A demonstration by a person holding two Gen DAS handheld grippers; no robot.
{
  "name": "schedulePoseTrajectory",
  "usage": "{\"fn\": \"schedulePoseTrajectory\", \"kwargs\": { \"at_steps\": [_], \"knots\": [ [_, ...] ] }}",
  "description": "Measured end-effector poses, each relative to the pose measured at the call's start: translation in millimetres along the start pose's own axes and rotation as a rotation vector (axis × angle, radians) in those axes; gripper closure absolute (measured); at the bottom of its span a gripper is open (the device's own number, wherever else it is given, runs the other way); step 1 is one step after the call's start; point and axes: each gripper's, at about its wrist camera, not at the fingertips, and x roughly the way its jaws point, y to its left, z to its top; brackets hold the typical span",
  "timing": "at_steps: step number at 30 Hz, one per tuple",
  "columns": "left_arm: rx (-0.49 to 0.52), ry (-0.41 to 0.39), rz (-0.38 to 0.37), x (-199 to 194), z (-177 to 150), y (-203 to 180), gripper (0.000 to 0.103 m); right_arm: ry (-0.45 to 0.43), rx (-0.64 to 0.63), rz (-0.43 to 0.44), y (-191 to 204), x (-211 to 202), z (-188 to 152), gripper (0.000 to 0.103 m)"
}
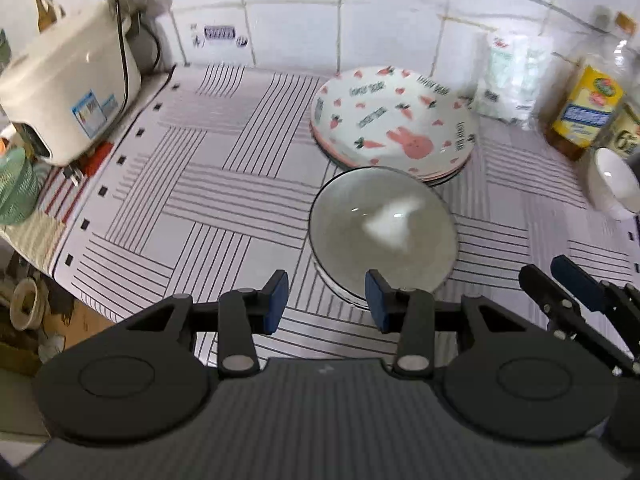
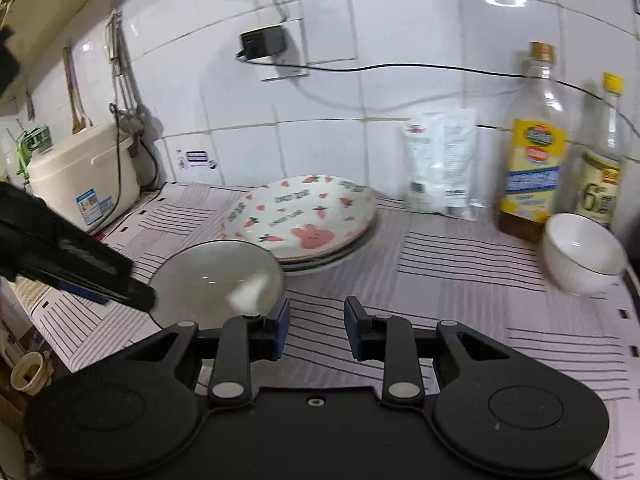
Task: Organize plates and bowls
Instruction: 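Move both grippers to the last white bowl near the bottles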
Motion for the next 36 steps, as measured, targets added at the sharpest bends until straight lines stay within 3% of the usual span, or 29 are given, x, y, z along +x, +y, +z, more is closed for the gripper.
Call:
{"fn": "schedulePoseTrajectory", "kwargs": {
  "at_steps": [14,24,33,36],
  "knots": [
    [0.102,-0.039,-0.093,-47,-13,-59,0.058,-0.017,-0.014,-0.079,-50,-53,3,0.059],
    [0.172,-0.019,-0.161,-38,-11,-114,0.055,-0.017,-0.015,-0.123,-83,-68,-10,0.048],
    [0.312,-0.082,-0.167,-17,-9,-172,0.043,0.018,-0.018,-0.175,-121,-50,-12,0.03],
    [0.321,-0.094,-0.183,-5,-3,-189,0.036,0.027,-0.018,-0.188,-137,-36,-12,0.018]
  ]
}}
